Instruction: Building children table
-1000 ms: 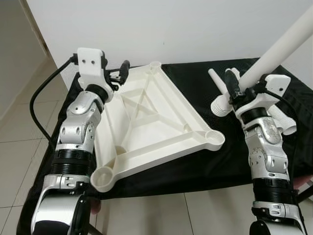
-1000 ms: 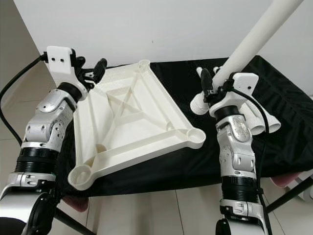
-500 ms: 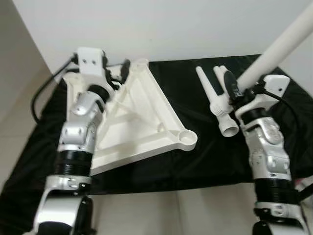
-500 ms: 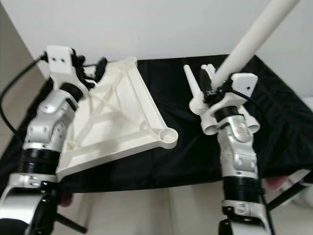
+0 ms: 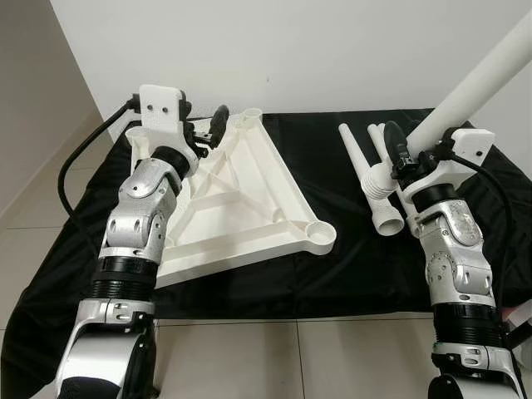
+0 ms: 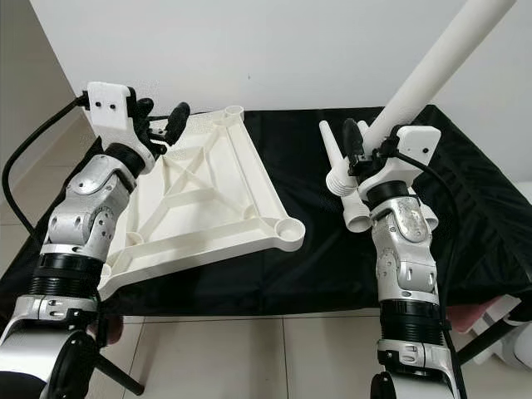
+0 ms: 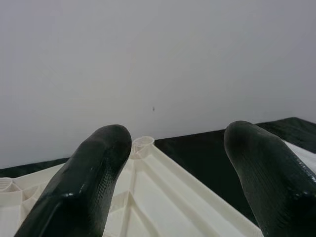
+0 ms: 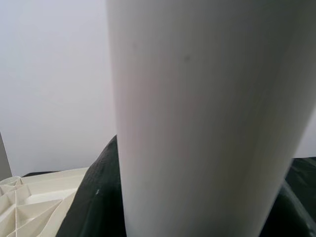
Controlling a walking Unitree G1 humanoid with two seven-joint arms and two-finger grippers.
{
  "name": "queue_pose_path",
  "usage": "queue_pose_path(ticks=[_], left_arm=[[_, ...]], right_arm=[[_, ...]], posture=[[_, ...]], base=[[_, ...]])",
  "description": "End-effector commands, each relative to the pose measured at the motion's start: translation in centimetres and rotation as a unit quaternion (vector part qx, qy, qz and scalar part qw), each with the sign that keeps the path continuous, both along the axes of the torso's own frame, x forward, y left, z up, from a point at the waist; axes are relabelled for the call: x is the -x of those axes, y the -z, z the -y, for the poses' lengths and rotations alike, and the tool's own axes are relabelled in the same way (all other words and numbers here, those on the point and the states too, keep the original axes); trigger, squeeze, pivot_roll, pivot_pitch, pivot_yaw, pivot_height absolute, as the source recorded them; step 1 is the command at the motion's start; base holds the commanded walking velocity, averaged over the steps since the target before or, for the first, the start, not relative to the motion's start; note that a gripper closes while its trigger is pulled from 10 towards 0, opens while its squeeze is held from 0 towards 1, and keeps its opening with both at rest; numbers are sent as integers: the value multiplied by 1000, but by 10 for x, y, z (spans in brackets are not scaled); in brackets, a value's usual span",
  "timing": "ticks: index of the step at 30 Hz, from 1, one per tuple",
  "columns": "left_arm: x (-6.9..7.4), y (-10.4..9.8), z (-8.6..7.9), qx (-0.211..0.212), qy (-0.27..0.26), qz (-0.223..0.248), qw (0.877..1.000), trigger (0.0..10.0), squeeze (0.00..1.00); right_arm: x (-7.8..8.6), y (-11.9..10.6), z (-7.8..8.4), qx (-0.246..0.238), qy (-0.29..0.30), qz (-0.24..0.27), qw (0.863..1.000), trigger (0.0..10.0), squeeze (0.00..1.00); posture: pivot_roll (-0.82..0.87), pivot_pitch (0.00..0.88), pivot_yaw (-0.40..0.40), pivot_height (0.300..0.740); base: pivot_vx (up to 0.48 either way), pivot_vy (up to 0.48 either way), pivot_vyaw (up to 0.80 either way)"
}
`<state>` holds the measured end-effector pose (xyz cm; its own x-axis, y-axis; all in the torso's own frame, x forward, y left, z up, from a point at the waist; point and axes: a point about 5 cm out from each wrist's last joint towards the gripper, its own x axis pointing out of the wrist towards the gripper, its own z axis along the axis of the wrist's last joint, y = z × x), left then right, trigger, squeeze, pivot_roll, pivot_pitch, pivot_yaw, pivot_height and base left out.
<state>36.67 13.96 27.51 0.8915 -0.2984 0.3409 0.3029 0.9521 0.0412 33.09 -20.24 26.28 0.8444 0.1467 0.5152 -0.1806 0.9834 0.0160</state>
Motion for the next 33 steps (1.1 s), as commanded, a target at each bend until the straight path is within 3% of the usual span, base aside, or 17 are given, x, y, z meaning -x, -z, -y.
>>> queue_pose_path(ticks=[1, 4, 7, 8, 13, 24, 27, 33], left_arm=[[1, 12, 7, -50, 30, -23, 998, 10000, 0], [2, 24, 19, -87, 68, -51, 993, 10000, 0], [9, 47, 42, -161, 142, -86, 973, 10000, 0], [9, 47, 42, -161, 142, -86, 973, 10000, 0], [22, 67, 65, -213, 223, -94, 947, 10000, 0], [34, 87, 86, -253, 295, -108, 915, 10000, 0], [39, 100, 94, -271, 320, -120, 900, 10000, 0], [35, 117, 101, -285, 324, -156, 888, 10000, 0]], right_arm=[[1, -1, -5, 6, -12, 3, 1000, 10000, 0], [1, -1, -4, 6, -13, 2, 1000, 10000, 0], [2, 0, -4, 8, -18, -2, 1000, 10000, 0], [2, 0, -4, 8, -18, -2, 1000, 10000, 0], [2, 2, -5, 10, -26, -9, 1000, 10000, 0], [0, 13, 4, -1, -4, -52, 999, 10000, 0], [1, 18, 2, 11, -4, -67, 998, 10000, 0], [4, 21, 1, 22, -2, -69, 997, 10000, 0]], posture=[[-106, 25, 85, 740], [-106, 24, 85, 740], [-105, 25, 87, 740], [-105, 25, 87, 740], [-109, 33, 89, 740], [-115, 37, 95, 740], [-126, 36, 103, 740], [-139, 38, 111, 740]], base=[[0, 0, 0], [0, 0, 0], [0, 0, 0], [0, 0, 0], [0, 0, 0], [0, 0, 0], [0, 0, 0], [0, 0, 0]])
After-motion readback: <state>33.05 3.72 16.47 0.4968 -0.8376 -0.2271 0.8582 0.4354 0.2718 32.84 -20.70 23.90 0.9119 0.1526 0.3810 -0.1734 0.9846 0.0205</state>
